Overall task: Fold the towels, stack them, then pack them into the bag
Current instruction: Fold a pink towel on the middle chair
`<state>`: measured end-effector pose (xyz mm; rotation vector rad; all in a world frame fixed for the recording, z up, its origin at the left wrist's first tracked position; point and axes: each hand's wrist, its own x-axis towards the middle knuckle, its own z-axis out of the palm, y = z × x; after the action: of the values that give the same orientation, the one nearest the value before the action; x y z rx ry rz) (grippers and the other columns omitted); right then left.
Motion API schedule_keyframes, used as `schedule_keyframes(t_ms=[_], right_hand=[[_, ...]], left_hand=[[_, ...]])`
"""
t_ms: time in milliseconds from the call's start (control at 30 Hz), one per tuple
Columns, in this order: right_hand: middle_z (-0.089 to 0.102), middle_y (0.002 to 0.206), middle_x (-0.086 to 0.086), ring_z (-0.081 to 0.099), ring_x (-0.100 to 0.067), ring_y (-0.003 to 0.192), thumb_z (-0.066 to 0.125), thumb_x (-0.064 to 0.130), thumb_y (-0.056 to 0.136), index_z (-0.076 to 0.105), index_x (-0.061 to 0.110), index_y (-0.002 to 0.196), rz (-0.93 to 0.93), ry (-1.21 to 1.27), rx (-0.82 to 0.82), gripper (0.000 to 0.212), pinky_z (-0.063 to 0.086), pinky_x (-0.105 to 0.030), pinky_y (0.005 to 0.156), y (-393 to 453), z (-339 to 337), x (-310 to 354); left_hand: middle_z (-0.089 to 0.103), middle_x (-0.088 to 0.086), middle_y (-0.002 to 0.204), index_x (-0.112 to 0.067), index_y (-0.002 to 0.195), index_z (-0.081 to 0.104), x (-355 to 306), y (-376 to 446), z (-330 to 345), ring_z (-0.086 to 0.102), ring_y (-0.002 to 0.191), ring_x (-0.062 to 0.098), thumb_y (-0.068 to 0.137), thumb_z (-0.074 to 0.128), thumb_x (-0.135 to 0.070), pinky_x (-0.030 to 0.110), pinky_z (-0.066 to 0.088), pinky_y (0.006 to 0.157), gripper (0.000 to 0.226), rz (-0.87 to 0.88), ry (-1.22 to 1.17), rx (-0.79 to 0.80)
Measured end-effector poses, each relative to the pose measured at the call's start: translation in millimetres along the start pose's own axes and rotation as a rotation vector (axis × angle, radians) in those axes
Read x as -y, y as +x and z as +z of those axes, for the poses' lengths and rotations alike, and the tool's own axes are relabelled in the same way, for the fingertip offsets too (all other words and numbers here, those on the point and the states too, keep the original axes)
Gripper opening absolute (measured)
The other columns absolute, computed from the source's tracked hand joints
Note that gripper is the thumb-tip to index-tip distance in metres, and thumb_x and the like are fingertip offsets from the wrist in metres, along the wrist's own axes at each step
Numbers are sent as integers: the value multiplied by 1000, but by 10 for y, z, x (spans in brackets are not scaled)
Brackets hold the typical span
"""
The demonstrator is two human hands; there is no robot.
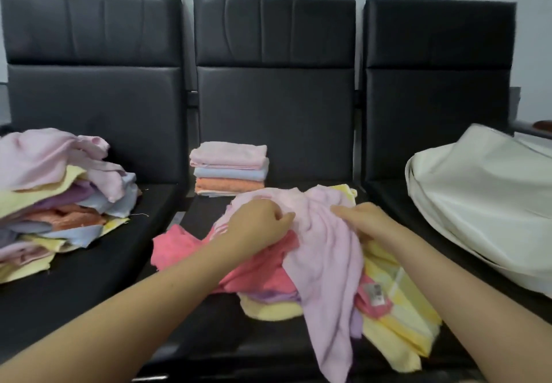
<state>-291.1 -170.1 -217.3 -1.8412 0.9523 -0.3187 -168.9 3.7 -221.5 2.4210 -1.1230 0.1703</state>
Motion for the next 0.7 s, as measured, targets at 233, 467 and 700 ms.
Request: schedule_keyframes(t_ms=[233, 467, 700], right_hand=[[61, 74, -3, 54, -11, 63, 61, 22, 92, 63, 1, 78, -222, 45, -21, 25, 40, -16, 52, -113, 96, -159], [40, 52, 8, 36, -15, 57, 54, 19, 92, 44, 14, 53, -392, -37, -225, 40, 31, -32, 56, -79, 31, 30], [68, 119, -13, 66, -25, 102, 62, 25, 92, 63, 6, 120, -52, 957, -92, 34, 52, -35, 91, -71, -231, 438]], left_hand=[[52, -5, 59, -15, 58, 51, 166, -11, 23, 45, 57, 8, 91, 53, -54, 27, 32, 55, 51, -179, -54, -14], [54, 6, 66, -5, 65, 60, 83, 217, 38, 49, 64, 15, 86, 62, -29, 32, 45, 65, 32, -218, -794, -101], [54, -4, 65, -13, 80, 54, 56, 494, -521, 50, 67, 15, 97, 44, -24, 27, 43, 56, 22, -360, -1136, -406]])
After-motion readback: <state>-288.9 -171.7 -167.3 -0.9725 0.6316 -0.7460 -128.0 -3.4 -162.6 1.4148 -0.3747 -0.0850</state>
